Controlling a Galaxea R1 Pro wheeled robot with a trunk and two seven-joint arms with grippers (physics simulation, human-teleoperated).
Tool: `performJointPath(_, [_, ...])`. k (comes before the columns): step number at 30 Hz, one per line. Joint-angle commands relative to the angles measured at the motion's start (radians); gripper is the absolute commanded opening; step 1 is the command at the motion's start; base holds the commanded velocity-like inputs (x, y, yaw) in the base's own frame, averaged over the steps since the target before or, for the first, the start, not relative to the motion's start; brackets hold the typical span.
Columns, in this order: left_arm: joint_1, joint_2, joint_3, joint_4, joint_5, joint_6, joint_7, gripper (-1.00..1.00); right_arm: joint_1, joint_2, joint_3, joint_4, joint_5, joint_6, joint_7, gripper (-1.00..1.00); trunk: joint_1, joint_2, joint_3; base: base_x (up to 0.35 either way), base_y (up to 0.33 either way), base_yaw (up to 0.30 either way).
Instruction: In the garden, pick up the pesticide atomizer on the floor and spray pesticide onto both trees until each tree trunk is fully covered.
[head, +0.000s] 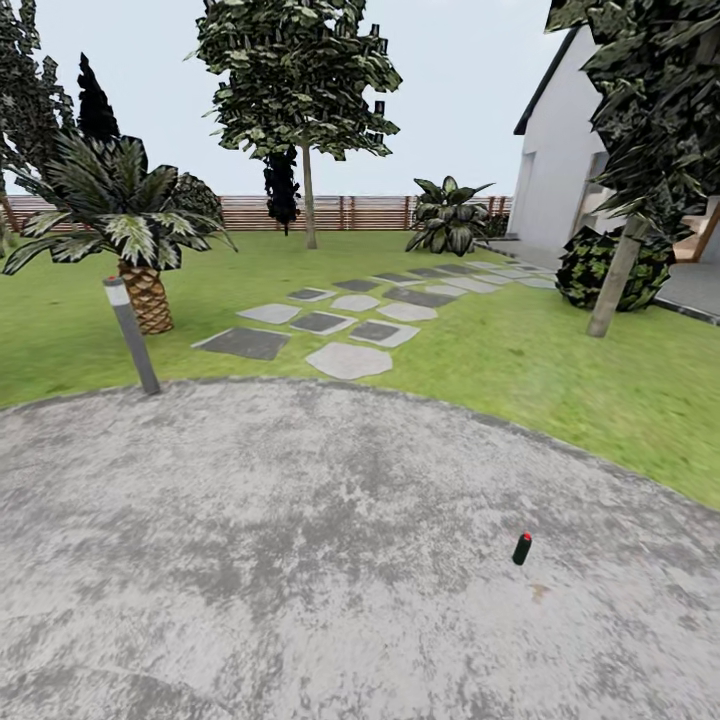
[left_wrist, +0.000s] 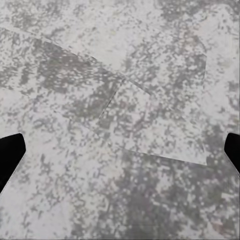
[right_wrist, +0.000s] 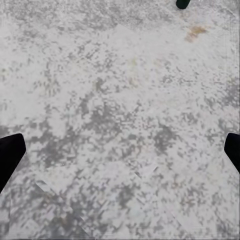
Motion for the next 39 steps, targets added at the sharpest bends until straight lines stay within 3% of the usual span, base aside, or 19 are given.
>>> performJointPath(1, [-0.001,0.000,-0.001,0.001,0.007,-0.003,-0.001,1.00,-0.001,0.000,-0.004,0.001,0.008,-0.003,0.000,1.00,0.000,0.000,-0.001,0.337,0.086,0.000])
performJointPath(14, [-0.001,0.000,-0.001,0.001,0.008,-0.003,-0.001,1.00,-0.001,0.000,-0.004,0.002,0.008,-0.003,0.000,1.00,0.000,0.000,-0.001,0.337,0.086,-0.005])
performJointPath(25, [-0.001,0.000,-0.001,0.001,0.008,-0.003,-0.001,1.00,-0.001,0.000,-0.004,0.002,0.008,-0.003,0.003,1.00,0.000,0.000,0.008,0.337,0.080,-0.191])
performJointPath(39, [-0.001,-0.001,-0.004,0.001,0.007,-0.003,-0.001,1.00,0.000,0.001,-0.004,0.001,0.008,-0.004,0.003,1.00,0.000,0.000,0.009,0.336,0.003,-0.017])
